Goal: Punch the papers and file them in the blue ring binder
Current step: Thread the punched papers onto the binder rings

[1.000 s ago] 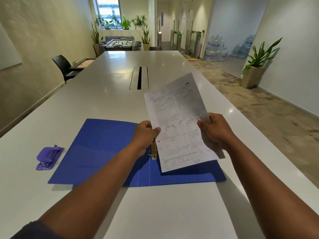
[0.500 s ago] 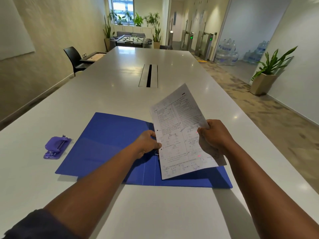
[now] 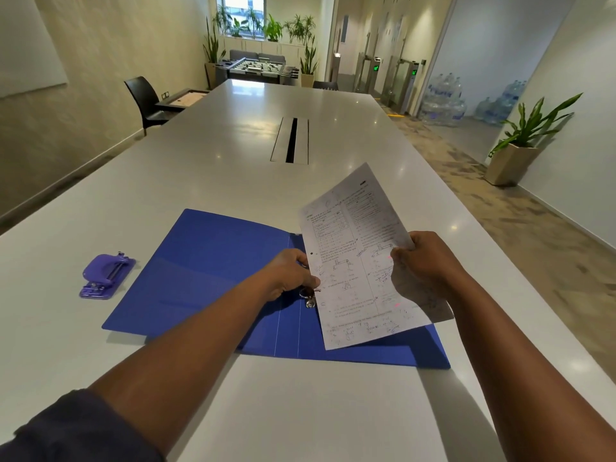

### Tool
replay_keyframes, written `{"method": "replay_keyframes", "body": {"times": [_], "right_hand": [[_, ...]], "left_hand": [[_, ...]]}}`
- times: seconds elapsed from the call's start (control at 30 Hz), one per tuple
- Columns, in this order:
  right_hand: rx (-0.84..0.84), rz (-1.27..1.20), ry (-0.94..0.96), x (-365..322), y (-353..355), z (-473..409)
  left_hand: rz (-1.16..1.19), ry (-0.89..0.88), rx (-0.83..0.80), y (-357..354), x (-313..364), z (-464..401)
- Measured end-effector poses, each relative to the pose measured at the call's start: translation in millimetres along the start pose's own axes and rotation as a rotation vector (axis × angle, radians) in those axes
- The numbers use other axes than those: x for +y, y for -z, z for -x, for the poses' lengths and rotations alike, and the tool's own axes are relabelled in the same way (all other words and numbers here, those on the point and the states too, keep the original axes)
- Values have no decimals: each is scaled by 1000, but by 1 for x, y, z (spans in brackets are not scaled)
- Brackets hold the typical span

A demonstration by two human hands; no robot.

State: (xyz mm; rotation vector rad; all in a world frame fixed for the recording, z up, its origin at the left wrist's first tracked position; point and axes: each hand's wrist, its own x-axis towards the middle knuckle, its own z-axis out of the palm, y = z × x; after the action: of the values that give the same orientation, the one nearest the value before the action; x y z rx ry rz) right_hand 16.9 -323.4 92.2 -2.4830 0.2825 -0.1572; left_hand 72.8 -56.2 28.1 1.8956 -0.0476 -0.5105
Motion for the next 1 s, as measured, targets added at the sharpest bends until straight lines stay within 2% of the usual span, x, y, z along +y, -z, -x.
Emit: {"method": "replay_keyframes", "body": {"times": [0.13, 0.27, 0.33, 0.57, 0.77, 1.0], "right_hand": [[-28, 23, -42, 8, -4, -1], [-43, 33, -42, 11, -8, -1], [-42, 45, -44, 13, -9, -1], [-35, 90, -20, 12, -10, -1], [-31, 91, -16, 12, -10, 0], [-27, 72, -5, 12, -5, 1]], "left_hand": [[25, -10, 56, -2, 1, -8], [-112, -114, 294, 2, 4, -21], [-122, -141, 337, 5, 9, -28], [-47, -64, 146, 9, 18, -48], [54, 2, 120, 8, 13, -59], [37, 31, 90, 4, 17, -64]]}}
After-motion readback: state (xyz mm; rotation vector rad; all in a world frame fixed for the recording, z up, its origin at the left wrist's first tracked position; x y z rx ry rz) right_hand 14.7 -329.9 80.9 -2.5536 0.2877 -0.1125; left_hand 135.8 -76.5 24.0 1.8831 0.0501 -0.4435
